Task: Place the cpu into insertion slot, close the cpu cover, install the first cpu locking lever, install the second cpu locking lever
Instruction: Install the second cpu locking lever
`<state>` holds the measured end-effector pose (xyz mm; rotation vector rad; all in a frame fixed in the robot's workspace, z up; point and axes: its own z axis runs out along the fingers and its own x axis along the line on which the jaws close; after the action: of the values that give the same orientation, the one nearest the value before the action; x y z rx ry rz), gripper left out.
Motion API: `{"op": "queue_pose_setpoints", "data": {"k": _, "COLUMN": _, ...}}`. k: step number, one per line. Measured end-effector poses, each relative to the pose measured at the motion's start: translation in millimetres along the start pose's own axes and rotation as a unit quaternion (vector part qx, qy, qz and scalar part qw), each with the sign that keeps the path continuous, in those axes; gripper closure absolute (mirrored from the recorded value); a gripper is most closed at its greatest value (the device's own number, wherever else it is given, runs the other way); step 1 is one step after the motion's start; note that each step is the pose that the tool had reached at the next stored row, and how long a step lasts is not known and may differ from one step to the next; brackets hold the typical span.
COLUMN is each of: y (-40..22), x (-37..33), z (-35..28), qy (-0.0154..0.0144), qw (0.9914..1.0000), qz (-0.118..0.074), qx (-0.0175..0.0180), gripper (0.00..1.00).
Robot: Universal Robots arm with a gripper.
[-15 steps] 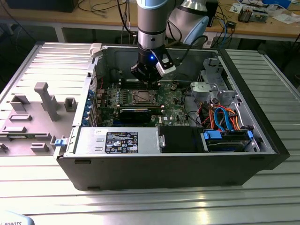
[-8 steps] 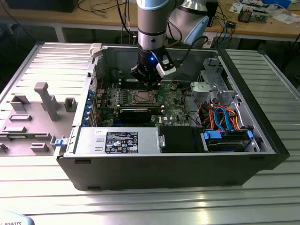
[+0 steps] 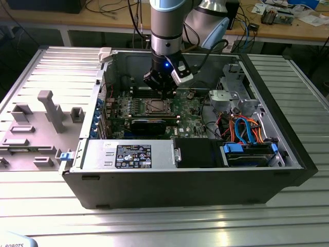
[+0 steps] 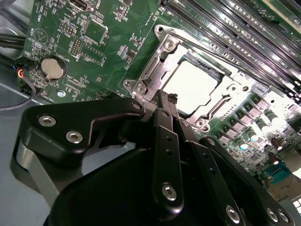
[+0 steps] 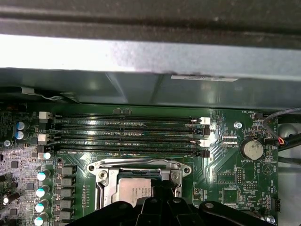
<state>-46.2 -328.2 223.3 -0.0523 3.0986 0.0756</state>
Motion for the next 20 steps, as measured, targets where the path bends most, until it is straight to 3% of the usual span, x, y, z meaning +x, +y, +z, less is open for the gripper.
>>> {"op": "queue_pose_setpoints", "data": {"k": 15, "y": -6.5, "x": 0.2, "z": -0.4, "qy": 0.0000, "qw": 1.00000, "qz": 0.000, "qx": 0.0000, "gripper": 0.89}}
{"op": "queue_pose_setpoints", "data": {"k": 20, "y": -6.1, "x": -0.1, "z": -7.6, "qy": 0.0000, "qw": 1.00000, "qz": 0.000, "qx": 0.0000, "gripper": 0.89}}
